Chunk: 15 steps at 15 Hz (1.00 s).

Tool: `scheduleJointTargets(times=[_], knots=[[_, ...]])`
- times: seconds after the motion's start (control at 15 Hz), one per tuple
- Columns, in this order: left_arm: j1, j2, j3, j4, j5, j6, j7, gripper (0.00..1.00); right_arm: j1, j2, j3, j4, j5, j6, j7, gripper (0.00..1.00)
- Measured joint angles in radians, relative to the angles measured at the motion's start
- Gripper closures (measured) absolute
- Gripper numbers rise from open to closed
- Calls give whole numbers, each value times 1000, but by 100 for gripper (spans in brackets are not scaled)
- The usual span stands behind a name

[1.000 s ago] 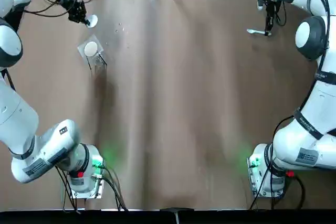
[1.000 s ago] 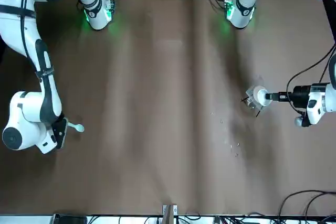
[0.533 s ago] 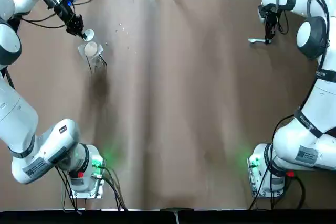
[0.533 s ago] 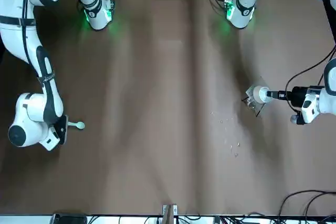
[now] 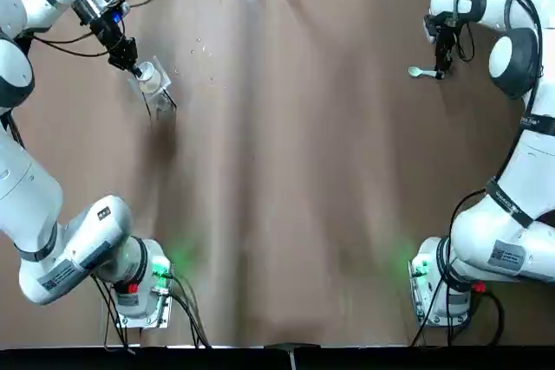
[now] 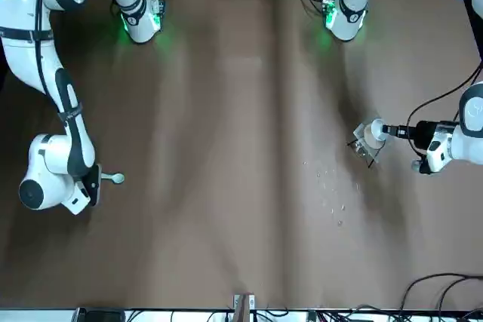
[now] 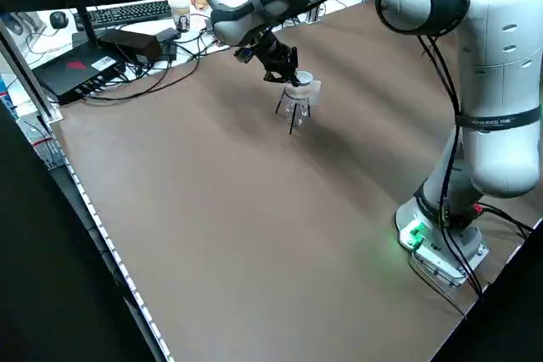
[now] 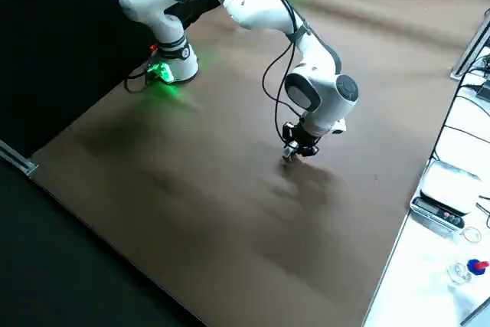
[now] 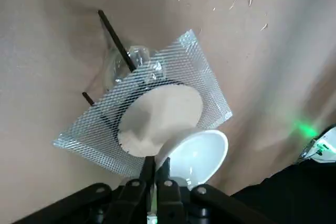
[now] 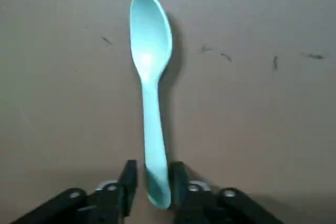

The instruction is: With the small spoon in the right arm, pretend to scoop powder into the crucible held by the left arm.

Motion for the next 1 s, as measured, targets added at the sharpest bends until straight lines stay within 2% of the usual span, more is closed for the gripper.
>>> scheduleJointTargets(times=[0.33,0.4,0.6,0.67,0.8,1.0], knots=[[14,0,0,-35,2,0,27,94,0,-3,2,-1,0,-10,0,17],[17,0,0,-39,10,0,29,94,0,-5,2,1,0,-11,0,11],[21,0,0,-45,29,0,40,94,0,-29,3,31,26,-79,4,12],[22,0,0,-45,30,1,44,94,0,-59,8,75,46,-179,49,13],[21,2,-1,-45,30,6,45,94,7,-91,19,109,55,-268,159,13],[15,7,-3,-45,30,29,45,94,66,-143,28,128,57,-311,351,13]])
